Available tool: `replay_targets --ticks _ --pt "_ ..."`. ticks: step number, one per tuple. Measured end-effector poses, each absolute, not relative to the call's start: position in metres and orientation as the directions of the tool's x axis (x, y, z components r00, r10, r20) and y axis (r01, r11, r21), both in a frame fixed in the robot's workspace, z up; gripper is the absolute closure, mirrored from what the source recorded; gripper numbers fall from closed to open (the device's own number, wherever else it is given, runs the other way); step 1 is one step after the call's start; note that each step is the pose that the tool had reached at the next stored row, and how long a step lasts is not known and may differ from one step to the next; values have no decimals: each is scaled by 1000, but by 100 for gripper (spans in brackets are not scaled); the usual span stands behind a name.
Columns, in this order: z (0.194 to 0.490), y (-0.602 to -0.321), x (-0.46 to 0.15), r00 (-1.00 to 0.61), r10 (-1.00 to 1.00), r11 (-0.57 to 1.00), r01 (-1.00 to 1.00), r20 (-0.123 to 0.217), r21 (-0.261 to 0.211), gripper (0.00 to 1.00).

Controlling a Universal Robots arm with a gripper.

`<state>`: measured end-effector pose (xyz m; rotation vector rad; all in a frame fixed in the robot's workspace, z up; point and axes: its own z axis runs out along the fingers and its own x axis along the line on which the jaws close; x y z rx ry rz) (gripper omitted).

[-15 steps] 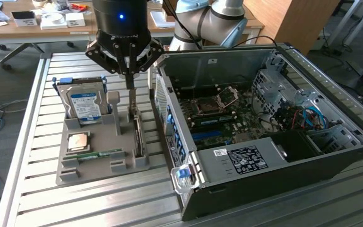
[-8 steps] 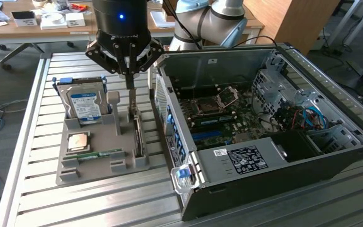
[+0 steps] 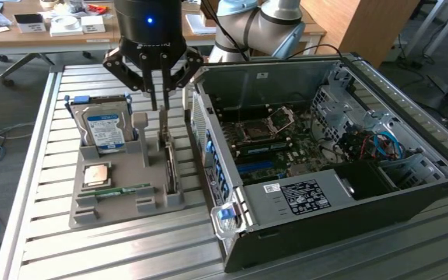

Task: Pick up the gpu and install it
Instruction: 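Pick up the gpu and move the gpu toward the slot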

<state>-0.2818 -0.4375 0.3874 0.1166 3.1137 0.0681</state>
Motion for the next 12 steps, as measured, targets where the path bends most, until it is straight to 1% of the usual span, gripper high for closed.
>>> replay_targets --ticks 1,3,5,6,7,12 --pt "387 -438 -282 -997 75 996 74 -23 45 71" --pt "387 -438 -282 -997 75 996 74 -23 45 71" --pt "387 -438 -282 -997 75 996 74 -23 45 59" --pt "387 -438 -282 -997 75 996 74 -23 45 59" --pt "387 -438 -282 -997 75 996 74 -23 45 53" --pt "384 -438 -282 -997 75 996 74 -23 45 53"
